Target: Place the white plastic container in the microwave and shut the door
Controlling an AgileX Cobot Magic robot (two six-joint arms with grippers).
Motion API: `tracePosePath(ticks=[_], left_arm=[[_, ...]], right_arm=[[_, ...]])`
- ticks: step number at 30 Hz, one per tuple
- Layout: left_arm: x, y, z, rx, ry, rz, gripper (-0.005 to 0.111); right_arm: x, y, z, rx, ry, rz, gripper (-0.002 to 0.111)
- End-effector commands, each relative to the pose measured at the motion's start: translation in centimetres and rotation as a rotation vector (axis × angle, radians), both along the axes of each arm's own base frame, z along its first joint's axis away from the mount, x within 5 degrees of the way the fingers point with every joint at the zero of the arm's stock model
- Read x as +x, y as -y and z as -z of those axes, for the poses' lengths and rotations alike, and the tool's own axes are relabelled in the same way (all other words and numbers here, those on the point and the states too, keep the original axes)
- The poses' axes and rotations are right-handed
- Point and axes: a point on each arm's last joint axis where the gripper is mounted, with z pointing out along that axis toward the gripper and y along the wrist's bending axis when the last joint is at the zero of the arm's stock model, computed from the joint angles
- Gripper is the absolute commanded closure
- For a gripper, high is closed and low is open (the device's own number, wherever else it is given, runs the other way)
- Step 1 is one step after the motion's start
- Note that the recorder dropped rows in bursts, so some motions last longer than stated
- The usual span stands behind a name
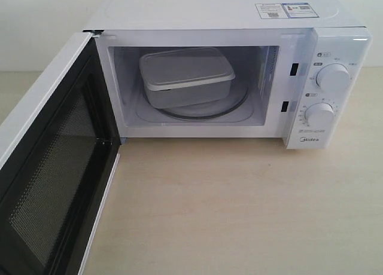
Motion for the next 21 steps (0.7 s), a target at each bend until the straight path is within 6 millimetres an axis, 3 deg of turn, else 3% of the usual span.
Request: tracePosePath(ticks=[1,5,10,21], left_arm=[[-1.6,-0.2,-4.3,-0.047,0.082,-0.009,0.102],[-4.2,-0.3,-8.5,-0.219,0.126,0.001,0.102],[-6.9,-0.3,-11.6,-0.296,0.162,0.029,0.102],[-9.3,-0.1,-14.3,-0.338,0.254,0.079,0.102]], right_arm=[[0.0,0.0,0.0,0.002,0.007,0.002,0.108],[0.0,0.0,0.0,0.002,0.007,0.002,0.108],[0.0,0.0,0.0,0.002,0.007,0.002,0.108],[0.0,0.0,-0.1,0.002,0.013,0.002,0.108]])
